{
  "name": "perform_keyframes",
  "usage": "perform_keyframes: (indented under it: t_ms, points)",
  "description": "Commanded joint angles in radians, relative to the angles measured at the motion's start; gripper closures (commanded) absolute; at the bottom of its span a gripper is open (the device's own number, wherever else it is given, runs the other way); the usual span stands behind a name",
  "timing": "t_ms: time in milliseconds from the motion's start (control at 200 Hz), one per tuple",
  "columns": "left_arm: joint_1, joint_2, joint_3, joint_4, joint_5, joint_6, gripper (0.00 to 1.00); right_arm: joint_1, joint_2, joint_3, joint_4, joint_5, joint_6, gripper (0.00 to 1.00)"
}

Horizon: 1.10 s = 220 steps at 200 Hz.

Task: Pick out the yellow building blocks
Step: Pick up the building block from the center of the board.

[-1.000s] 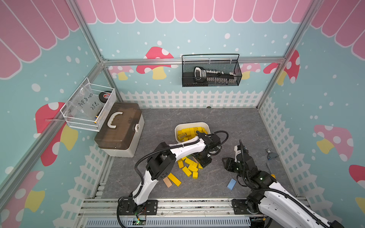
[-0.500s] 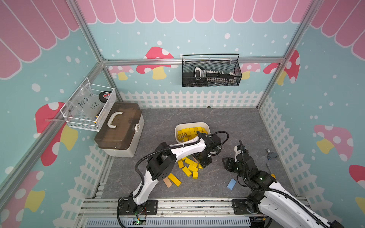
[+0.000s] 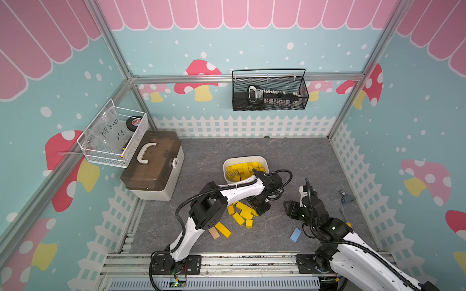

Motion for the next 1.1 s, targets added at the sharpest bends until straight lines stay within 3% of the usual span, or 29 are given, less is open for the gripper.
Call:
perform_keyframes:
  t_ms: [0,660,1096]
  points:
    - [-0.011,0.02,0.018,-0.018,-0.007,0.021,0.41,-0.006,-0.01,-0.014,-0.009,0.013,0.022,0.46]
    - [-0.014,0.009,0.027,-0.02,-0.008,0.02,0.45,-0.007,-0.013,-0.016,-0.01,0.012,0.023,0.46]
    - [-0.013,-0.013,0.031,0.004,0.066,0.011,0.46,-0.008,-0.01,-0.015,-0.009,0.011,0.023,0.46]
